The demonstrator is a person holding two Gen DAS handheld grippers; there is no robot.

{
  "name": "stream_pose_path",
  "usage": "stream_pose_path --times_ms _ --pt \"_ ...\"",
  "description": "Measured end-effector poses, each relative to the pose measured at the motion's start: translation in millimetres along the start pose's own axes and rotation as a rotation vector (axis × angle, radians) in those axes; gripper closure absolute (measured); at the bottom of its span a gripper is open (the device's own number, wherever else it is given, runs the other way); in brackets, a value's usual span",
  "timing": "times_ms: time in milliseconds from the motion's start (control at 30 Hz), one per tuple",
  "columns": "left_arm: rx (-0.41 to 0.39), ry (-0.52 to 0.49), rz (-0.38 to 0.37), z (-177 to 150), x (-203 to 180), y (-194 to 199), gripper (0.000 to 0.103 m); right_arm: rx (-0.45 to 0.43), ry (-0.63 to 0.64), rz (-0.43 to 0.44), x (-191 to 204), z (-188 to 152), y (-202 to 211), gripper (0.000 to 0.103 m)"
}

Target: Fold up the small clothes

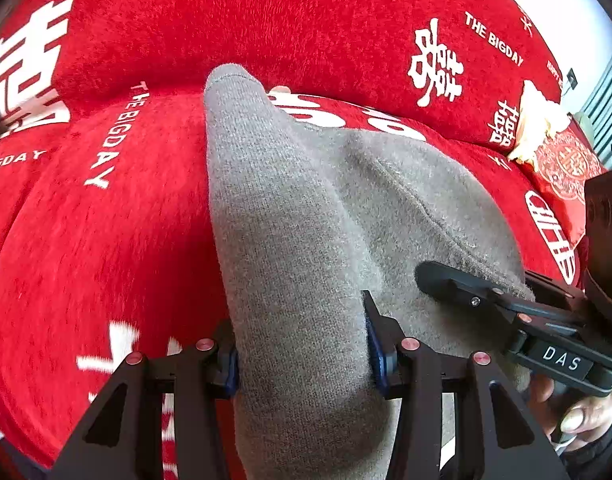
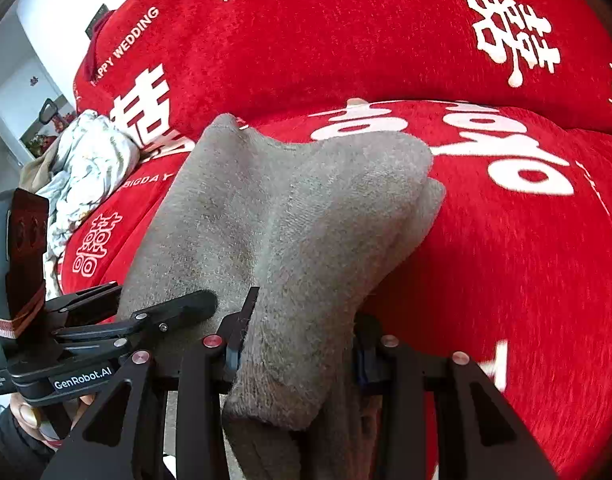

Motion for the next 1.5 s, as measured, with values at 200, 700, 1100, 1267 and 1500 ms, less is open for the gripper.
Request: stream_pose_path --times_ms 200,700,1100,1267,1500 --pt "-0.020 0.011 -0.017 -24 7 10 0.054 -0.014 0.009 0.005 11 -20 7 0.062" --pt "-0.042 0.017 -0.006 -56 23 23 0.032 -0.052 0.025 -0.029 15 -52 15 0.044" --pt "-0.087 0.070 0.198 -24 23 31 0.030 -0.156 0.162 -0.036 48 -38 46 0.023" --pt "-0.103 0.044 0.266 -30 21 16 0.019 -0.064 0.057 -0.023 31 -44 13 0.024" --pt "-0.298 -0.051 0.305 -56 -10 63 0.019 -0.099 0.182 -0.232 68 -53 54 0.021"
Point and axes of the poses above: each gripper's, at about its wrist camera, not at the fingertips, and y roughly against the way its jaws point, x to its left, z to its top, the point moved 1 cm from there along -y, roughly the way its jaws point, and after that the axes turned 7 degrees about y, right-handed, at the moved point
